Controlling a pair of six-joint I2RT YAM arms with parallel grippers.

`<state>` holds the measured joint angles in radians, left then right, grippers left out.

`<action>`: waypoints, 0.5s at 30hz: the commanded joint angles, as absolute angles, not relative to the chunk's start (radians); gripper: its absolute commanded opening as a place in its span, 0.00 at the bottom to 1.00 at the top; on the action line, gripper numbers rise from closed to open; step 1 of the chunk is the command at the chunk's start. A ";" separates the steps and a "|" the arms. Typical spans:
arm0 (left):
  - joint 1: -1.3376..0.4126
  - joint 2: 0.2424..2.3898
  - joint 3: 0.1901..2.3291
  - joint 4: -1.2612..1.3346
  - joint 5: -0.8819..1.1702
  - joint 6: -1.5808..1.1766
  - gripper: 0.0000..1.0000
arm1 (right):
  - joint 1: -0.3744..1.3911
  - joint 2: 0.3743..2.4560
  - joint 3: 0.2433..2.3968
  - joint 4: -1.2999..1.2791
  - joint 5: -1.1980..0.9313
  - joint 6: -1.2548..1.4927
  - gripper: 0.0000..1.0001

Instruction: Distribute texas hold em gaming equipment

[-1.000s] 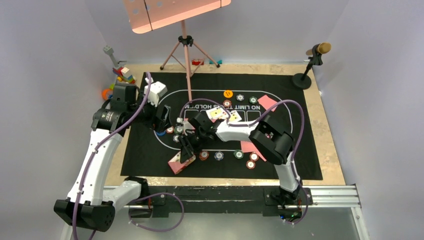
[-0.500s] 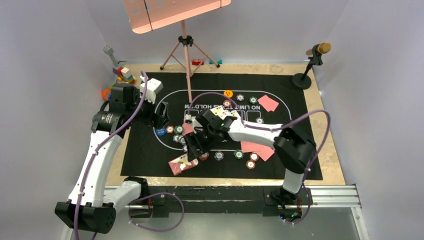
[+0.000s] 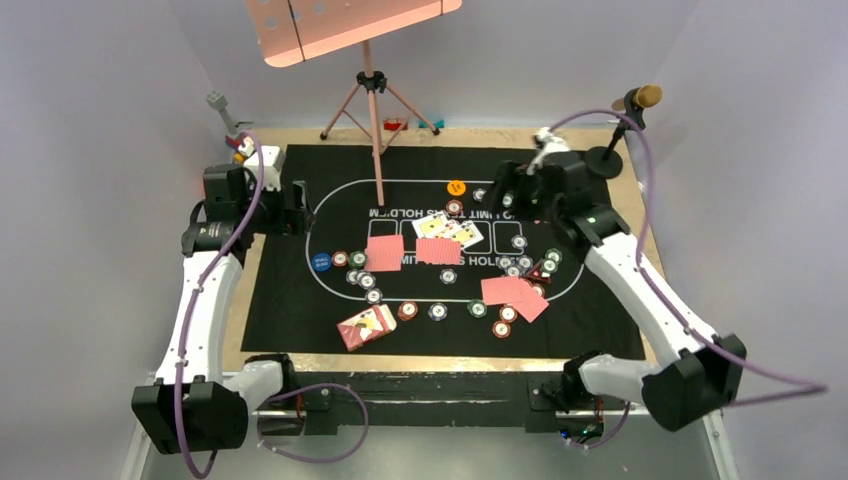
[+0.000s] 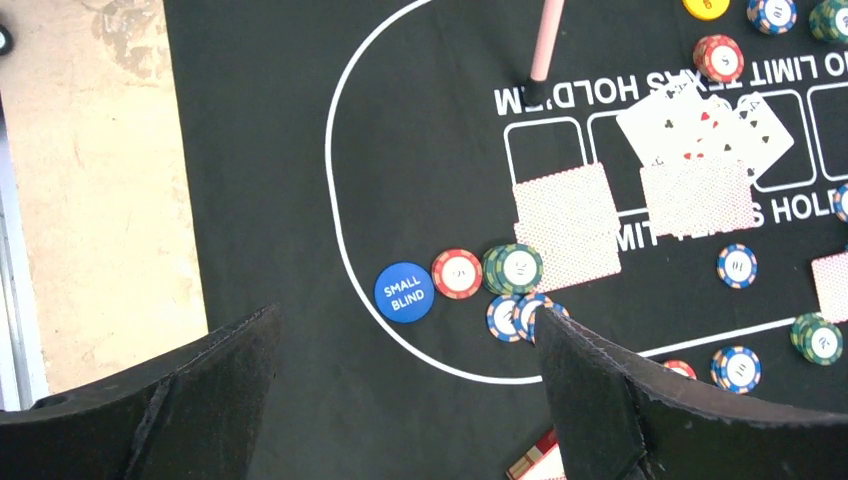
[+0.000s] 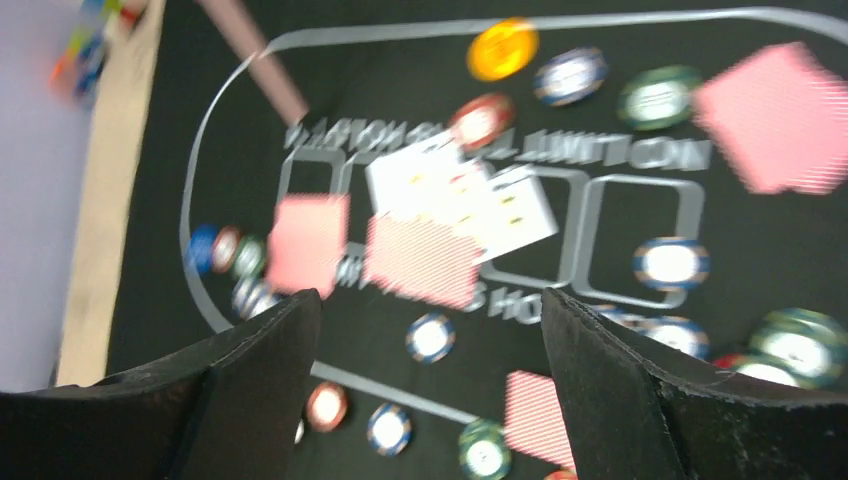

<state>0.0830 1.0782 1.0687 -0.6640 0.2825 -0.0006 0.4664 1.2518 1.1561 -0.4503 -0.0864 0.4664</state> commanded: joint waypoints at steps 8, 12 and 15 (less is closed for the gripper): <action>0.089 1.188 1.081 -0.573 0.263 -0.050 1.00 | 0.179 1.088 0.997 -0.381 0.319 0.471 0.89; 0.097 1.204 1.047 -0.527 0.175 -0.030 1.00 | 0.086 1.116 1.007 -0.416 0.275 0.513 0.89; 0.113 1.202 0.999 -0.473 0.165 -0.021 1.00 | 0.050 1.116 0.961 -0.361 0.313 0.495 0.91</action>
<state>0.0898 1.2182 1.0363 -0.5694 0.2134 -0.0319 0.0837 1.1172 0.9836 -0.4053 0.2523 0.4931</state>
